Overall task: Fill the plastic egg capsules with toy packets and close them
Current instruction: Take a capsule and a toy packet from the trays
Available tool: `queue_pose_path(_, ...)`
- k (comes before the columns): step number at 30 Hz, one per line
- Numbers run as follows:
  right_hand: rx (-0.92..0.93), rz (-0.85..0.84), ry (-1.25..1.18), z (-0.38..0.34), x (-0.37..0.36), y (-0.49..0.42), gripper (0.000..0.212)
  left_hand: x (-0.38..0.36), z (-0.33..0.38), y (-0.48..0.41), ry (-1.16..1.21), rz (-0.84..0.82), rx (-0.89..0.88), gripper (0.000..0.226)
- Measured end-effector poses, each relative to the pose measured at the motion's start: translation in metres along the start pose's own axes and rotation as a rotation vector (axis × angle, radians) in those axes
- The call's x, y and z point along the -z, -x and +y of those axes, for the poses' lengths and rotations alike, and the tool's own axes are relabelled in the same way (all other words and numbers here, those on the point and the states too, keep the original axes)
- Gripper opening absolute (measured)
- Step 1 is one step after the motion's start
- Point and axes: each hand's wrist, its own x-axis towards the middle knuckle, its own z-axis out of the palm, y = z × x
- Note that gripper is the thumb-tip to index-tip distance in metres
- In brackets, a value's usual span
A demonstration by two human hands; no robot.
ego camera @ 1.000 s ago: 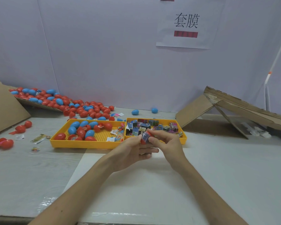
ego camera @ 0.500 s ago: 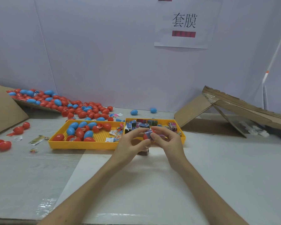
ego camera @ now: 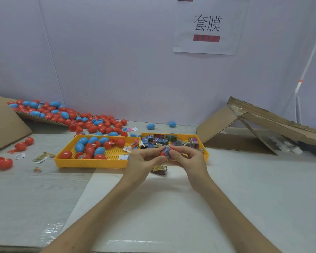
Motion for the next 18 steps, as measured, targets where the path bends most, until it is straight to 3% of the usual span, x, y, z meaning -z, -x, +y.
queue_pose_path(8, -0.014, 0.016, -0.035, 0.0016, 0.0038, -0.0019, 0.024, -0.0015, 0.0019, 0.0022, 0.004, -0.108, 0.045, 0.042)
queue_pose_path(18, -0.024, -0.065, 0.054, 0.0012, 0.002, 0.0, 0.034, -0.0001, -0.0015, 0.0006, -0.013, -0.086, 0.08, 0.037)
